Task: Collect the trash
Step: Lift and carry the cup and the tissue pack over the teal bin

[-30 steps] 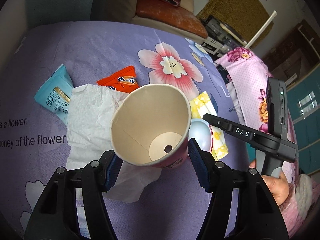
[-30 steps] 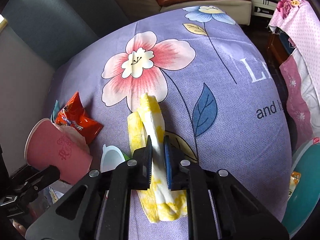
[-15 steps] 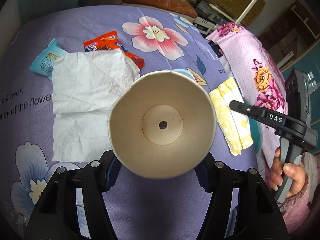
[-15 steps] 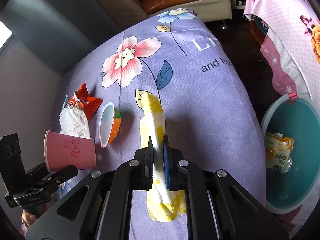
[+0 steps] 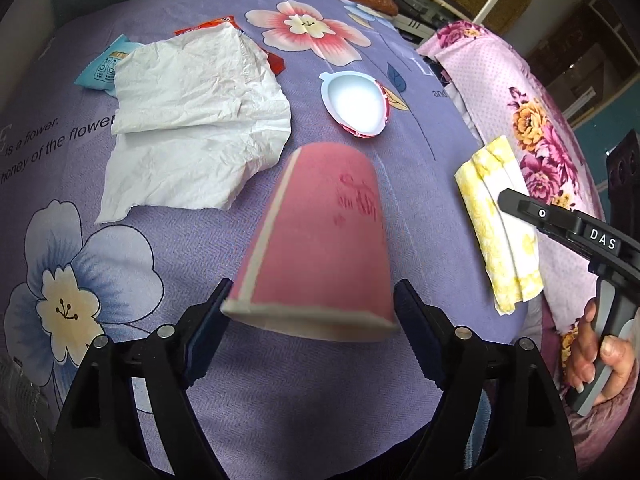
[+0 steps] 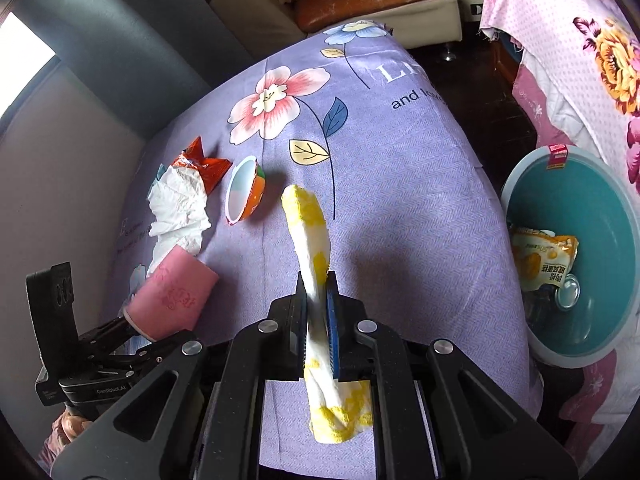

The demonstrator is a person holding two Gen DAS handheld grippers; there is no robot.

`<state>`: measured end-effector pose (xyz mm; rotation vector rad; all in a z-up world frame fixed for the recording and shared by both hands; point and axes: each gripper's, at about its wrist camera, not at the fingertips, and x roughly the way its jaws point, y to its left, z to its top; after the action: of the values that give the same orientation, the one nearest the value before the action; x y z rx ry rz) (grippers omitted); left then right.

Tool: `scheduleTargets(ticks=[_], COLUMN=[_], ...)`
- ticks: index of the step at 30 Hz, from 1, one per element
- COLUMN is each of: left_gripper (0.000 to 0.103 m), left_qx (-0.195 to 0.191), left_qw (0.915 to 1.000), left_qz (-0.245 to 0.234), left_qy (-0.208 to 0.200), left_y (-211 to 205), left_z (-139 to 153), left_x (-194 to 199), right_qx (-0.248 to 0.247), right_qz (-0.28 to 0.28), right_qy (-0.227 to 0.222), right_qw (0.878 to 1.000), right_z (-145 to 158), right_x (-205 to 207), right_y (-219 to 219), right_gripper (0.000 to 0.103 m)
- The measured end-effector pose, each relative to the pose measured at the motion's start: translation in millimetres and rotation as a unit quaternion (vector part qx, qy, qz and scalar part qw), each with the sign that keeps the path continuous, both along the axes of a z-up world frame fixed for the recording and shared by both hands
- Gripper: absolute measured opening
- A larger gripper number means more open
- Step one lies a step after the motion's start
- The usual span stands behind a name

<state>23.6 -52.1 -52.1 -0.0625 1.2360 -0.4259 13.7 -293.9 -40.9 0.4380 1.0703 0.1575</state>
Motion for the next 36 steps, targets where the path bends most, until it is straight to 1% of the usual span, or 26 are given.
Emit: scheduleTargets(ticks=[1,3,4,8,11,15,16,19,20,23,25,27,30,33,36], left_gripper=[0.082,0.09,0.091,0.092,0.092,0.092,0.091,0.078,0.073,0.07,0.069,0.069,0.069,0.069,0.07], left_qx=[0.004,0.01,0.013,0.033,0.039,0.052,0.056,0.076,0.078,0.082,0.082,0.079,0.078,0.065,0.059], left_qw=[1.0,0.9999,0.9999,0.9994,0.9992,0.9986,0.9984,0.9969,0.9968,0.9962,0.9962,0.9961,0.9945,0.9941,0.9922], left_qz=[-0.001,0.0,0.0,-0.005,-0.006,-0.006,-0.004,0.0,0.001,0.011,0.006,-0.014,-0.043,-0.063,-0.088], left_qy=[-0.003,-0.008,-0.009,-0.007,0.002,-0.001,-0.004,-0.017,-0.02,-0.024,-0.028,-0.035,-0.055,-0.059,-0.064], left_y=[0.4,2.0,1.9,-4.1,-11.3,-20.8,-22.0,-25.0,-25.2,-23.0,-26.1,-37.5,-61.4,-86.9,-117.5], left_z=[1.5,3.9,4.0,-1.5,-7.8,-12.7,-13.2,-11.8,-10.7,-7.9,-3.1,4.8,18.7,29.0,36.3], left_x=[-1.9,-3.4,-2.8,3.2,9.5,14.0,14.5,13.1,12.6,9.3,3.7,-3.7,-13.9,-16.1,-16.8], right_qx=[0.001,0.004,0.005,0.009,0.008,0.01,0.011,0.017,0.019,0.026,0.032,0.037,0.046,0.053,0.057], right_qz=[0.001,0.003,0.003,0.004,0.003,-0.006,-0.009,-0.015,-0.016,-0.021,-0.025,-0.03,-0.043,-0.058,-0.081], right_qy=[0.001,0.003,0.004,0.004,0.002,0.003,0.003,0.001,0.0,-0.003,-0.007,-0.012,-0.02,-0.032,-0.047], right_qw=[1.0,1.0,1.0,1.0,1.0,1.0,1.0,1.0,1.0,0.999,0.999,0.999,0.998,0.996,0.994], right_z=[-0.9,-2.5,-3.2,-4.3,-3.0,-3.0,-3.3,-4.3,-4.6,-5.3,-4.9,-4.2,-2.4,2.4,10.8], right_x=[-2.5,-6.0,-7.5,-12.0,-15.4,-17.0,-17.2,-19.3,-19.7,-20.2,-21.3,-22.2,-24.8,-31.0,-39.6], right_y=[1.4,3.8,4.6,6.0,4.8,-2.8,-5.2,-12.5,-14.4,-20.3,-25.3,-32.0,-45.0,-61.2,-84.5], right_gripper=[0.008,0.008,0.008,0.008,0.008,0.008,0.008,0.008,0.008,0.008,0.008,0.008,0.008,0.008,0.008])
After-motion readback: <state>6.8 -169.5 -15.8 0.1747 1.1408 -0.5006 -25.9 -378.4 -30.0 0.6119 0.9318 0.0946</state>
